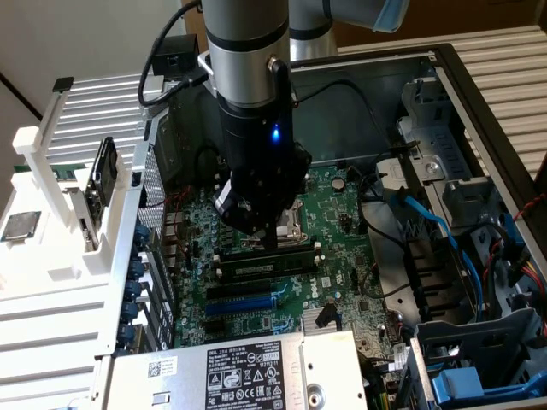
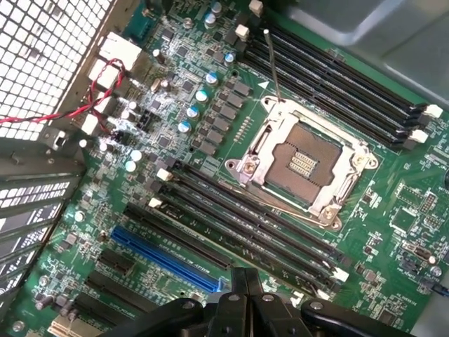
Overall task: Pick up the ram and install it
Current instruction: 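Press down the ram until it locks into place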
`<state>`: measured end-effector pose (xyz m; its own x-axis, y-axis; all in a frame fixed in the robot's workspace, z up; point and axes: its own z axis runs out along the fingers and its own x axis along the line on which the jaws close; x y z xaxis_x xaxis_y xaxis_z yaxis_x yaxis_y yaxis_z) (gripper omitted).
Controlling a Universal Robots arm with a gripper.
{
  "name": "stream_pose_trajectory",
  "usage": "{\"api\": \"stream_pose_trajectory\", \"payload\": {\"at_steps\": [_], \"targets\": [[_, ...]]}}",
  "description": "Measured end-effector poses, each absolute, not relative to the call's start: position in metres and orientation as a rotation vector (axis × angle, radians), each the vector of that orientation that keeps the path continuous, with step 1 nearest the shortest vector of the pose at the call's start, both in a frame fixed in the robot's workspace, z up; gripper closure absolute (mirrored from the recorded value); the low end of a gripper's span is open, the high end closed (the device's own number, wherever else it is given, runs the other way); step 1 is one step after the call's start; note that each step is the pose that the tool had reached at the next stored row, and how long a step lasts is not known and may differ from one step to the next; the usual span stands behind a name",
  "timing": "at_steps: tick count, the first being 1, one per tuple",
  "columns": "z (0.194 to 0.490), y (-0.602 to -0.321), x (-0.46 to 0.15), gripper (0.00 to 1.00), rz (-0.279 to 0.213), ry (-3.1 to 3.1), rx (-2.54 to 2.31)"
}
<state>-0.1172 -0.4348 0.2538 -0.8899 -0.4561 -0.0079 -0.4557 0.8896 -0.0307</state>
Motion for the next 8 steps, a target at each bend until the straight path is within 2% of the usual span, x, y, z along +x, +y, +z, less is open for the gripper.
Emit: {"api": "stream_pose_trajectory", "payload": {"at_steps": [8], "targets": [[0.2538,-0.4347,-0.1172,0.9,-0.045,3.085,-0.518]]}}
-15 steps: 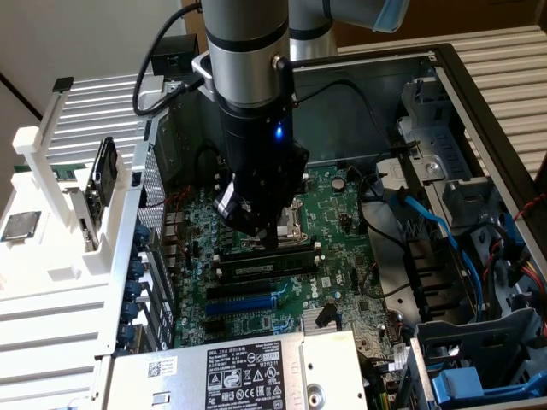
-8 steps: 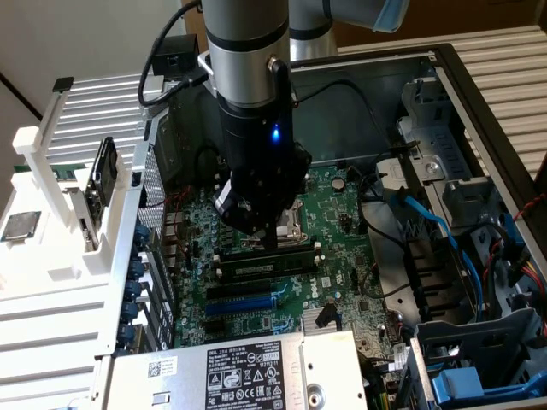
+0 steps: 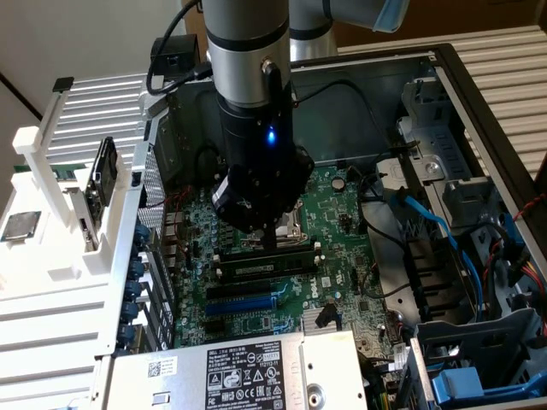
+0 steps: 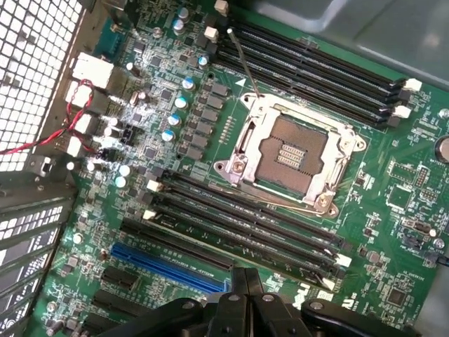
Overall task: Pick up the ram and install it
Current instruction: 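Press down the ram until it locks into place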
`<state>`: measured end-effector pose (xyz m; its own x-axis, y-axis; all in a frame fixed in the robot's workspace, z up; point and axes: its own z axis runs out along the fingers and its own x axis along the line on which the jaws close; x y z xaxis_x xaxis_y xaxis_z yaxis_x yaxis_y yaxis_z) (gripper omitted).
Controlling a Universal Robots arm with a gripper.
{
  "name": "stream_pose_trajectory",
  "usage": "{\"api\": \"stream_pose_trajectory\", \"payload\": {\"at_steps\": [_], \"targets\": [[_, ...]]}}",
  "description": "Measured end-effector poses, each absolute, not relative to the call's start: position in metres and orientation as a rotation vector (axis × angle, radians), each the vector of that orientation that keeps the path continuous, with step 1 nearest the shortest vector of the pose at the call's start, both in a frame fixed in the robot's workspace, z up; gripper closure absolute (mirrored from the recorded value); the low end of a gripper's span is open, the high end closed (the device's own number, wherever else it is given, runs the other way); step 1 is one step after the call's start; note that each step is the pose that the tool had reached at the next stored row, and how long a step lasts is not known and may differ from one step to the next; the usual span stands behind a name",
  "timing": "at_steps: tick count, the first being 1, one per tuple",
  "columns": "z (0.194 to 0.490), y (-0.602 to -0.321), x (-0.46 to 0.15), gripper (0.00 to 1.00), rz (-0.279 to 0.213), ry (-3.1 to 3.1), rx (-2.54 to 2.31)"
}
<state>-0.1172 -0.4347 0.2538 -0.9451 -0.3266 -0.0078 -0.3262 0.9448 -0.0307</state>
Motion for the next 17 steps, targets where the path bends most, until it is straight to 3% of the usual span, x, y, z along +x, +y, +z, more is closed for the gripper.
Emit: {"api": "stream_pose_trajectory", "payload": {"at_steps": [17], "targets": [[0.2538,-0.4348,-0.1172,0.9,-0.048,3.131,-0.092]]}}
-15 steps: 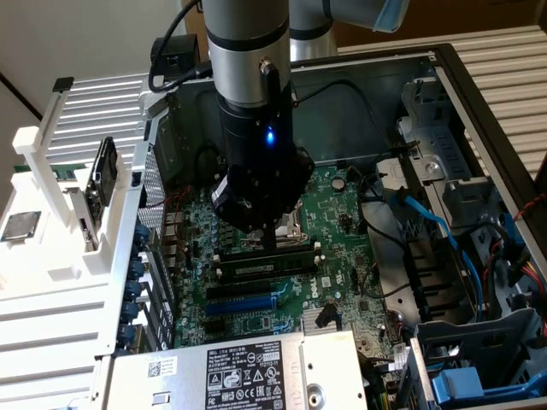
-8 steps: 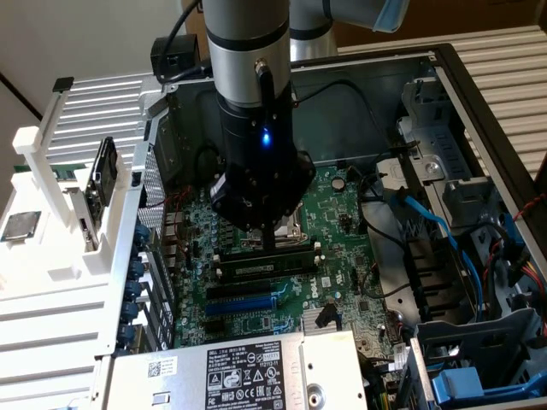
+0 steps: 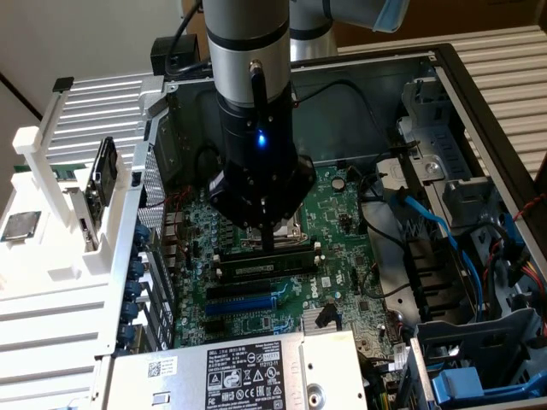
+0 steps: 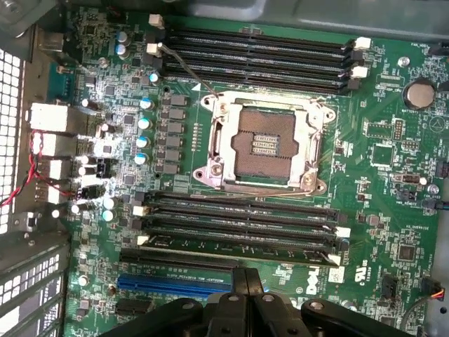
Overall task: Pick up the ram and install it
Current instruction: 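Press down the ram until it locks into place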
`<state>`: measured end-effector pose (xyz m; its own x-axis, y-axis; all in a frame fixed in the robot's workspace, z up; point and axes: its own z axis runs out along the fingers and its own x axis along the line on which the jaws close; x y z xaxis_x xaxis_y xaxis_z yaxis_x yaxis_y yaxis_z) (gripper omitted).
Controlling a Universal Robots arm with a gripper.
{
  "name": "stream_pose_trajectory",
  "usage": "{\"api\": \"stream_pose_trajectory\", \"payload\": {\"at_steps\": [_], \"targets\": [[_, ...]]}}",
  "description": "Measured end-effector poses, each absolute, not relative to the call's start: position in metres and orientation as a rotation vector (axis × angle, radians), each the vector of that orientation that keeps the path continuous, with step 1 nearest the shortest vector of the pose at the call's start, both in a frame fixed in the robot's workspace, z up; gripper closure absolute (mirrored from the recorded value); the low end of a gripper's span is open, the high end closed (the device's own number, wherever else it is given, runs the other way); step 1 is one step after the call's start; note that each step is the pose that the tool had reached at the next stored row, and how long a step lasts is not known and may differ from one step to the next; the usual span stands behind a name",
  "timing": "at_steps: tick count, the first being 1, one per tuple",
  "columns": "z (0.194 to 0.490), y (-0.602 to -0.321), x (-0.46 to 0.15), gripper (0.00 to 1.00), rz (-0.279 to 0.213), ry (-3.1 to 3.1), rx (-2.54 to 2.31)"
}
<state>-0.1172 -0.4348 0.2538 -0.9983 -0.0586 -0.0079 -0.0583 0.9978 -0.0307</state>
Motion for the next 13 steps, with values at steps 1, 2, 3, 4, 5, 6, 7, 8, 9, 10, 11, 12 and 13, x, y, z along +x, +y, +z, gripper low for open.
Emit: {"api": "stream_pose_trajectory", "payload": {"at_steps": [1,2,3,4,5,6,7,8,9,10,11,12,13], "targets": [[0.2538,-0.4348,-0.1172,0.9,-0.048,3.132,-0.068],[0.2538,-0.4347,-0.1172,0.9,-0.048,3.133,-0.041],[0.2538,-0.4347,-0.1172,0.9,-0.048,3.133,-0.018],[0.2538,-0.4348,-0.1172,0.9,-0.048,3.133,0.008],[0.2538,-0.4347,-0.1172,0.9,-0.048,3.133,0.031],[0.2538,-0.4347,-0.1172,0.9,-0.048,3.133,0.049],[0.2538,-0.4347,-0.1172,0.9,-0.048,3.133,0.059],[0.2538,-0.4347,-0.1172,0.9,-0.048,3.133,0.062],[0.2538,-0.4347,-0.1172,0.9,-0.048,3.133,0.062],[0.2538,-0.4347,-0.1173,0.9,-0.048,3.133,0.062],[0.2538,-0.4347,-0.1173,0.9,-0.048,3.133,0.062],[0.2538,-0.4347,-0.1173,0.9,-0.048,3.133,0.062],[0.2538,-0.4347,-0.1173,0.9,-0.048,3.133,0.062]]}}
